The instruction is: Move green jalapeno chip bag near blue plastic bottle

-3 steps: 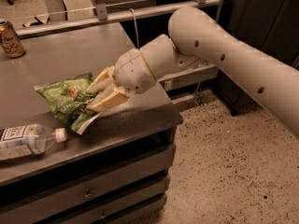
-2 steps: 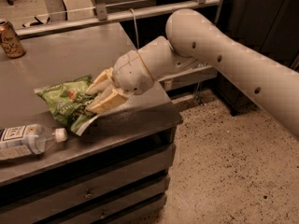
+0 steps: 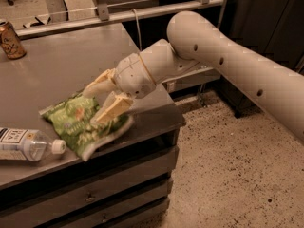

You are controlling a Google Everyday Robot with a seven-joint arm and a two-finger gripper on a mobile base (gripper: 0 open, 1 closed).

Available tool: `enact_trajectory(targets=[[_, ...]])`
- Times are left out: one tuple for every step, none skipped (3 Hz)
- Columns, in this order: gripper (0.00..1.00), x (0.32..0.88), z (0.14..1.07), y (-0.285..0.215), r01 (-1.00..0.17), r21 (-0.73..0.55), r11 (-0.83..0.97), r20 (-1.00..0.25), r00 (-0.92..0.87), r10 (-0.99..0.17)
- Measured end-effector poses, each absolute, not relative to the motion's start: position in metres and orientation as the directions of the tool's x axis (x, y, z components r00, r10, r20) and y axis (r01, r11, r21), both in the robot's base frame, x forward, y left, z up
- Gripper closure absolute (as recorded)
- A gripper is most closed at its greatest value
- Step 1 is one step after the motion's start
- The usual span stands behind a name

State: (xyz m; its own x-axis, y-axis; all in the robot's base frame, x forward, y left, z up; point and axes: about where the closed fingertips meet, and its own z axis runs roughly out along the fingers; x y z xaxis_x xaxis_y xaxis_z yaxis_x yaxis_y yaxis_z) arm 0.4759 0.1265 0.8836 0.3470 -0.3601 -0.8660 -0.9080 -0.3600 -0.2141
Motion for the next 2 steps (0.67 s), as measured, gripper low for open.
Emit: enact_trajectory(targets=[[0.0, 0.4756, 0.882, 0.1248, -0.909, -0.211, -0.361, -0.865, 0.345, -0.364], [0.0, 0.4798, 0.88, 0.1191, -0.913, -0.208, -0.351, -0.862, 0.341, -0.375]])
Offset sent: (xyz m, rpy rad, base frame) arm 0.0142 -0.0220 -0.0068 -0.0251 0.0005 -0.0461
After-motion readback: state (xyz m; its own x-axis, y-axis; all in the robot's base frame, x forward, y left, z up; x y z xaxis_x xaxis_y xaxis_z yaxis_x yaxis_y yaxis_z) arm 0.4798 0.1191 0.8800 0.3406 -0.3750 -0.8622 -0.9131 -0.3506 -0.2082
